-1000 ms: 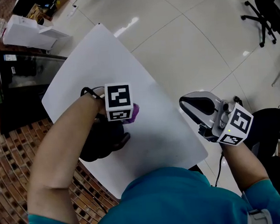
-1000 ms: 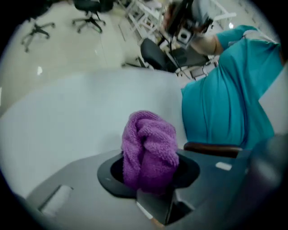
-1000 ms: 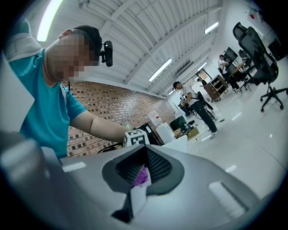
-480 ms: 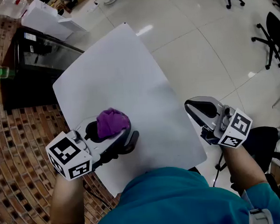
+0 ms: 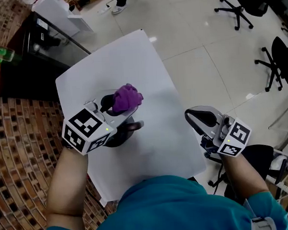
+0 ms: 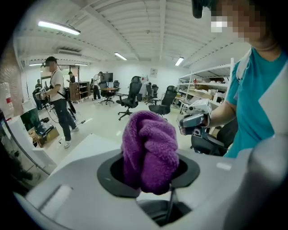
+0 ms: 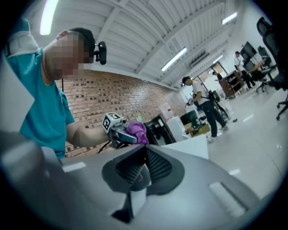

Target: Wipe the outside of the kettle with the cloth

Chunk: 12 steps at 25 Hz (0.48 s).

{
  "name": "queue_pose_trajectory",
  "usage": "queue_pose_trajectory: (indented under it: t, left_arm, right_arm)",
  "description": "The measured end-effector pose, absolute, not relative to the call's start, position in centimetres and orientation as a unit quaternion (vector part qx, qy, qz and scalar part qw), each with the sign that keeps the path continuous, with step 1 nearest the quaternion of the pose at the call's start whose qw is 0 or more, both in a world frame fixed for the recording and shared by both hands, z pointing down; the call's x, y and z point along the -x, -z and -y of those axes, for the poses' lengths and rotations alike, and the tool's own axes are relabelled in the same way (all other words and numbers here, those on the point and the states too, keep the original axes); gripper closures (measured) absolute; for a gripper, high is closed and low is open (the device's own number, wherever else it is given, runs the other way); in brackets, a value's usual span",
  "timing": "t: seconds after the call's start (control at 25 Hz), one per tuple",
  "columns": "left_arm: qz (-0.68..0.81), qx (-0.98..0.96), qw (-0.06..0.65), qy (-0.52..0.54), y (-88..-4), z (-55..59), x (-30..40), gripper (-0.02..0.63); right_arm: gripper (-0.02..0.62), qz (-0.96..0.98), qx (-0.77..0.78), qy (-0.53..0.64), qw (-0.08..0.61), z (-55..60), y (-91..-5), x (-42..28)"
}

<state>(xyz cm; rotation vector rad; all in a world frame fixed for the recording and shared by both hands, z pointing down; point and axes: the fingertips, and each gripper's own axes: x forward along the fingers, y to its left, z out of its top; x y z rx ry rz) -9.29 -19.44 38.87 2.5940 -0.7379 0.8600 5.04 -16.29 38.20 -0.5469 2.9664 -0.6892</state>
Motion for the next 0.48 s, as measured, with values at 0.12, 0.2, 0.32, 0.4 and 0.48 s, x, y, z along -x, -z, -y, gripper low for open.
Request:
queue_pose_trajectory:
  t: [0.12, 0.2, 0.32, 0.4, 0.48]
  left_arm:
    - [0.261, -0.909, 0.174, -0.276, -38.7, 20.0, 9.8, 0.440]
    - [0.251, -0.913, 0.177, -0.269, -38.5, 20.0, 9.7, 0.440]
    - [0.260, -0.914, 0.163, -0.267, -37.8, 19.7, 9.9, 0.440]
    - [0.283, -0.917, 0.154, -0.236, -35.5, 19.0, 10.1, 0.440]
    - [0.293, -0.918, 0.176, -0.200, -33.2, 17.0, 9.8, 0.440]
  right_arm:
    - [0.591, -0.956, 0.187, 0.223, 0.027, 16.4, -37.9, -5.5]
    - [0.591, -0.956, 0.192, 0.220, 0.030, 16.5, -37.6, -5.7]
    - [0.591, -0.956, 0.193, 0.217, 0.034, 16.2, -37.3, -5.8]
    - [0.591, -0.957, 0.192, 0.217, 0.036, 15.8, -37.0, -5.8]
    - [0.591, -0.957, 0.191, 0.216, 0.036, 15.6, -36.8, -5.8]
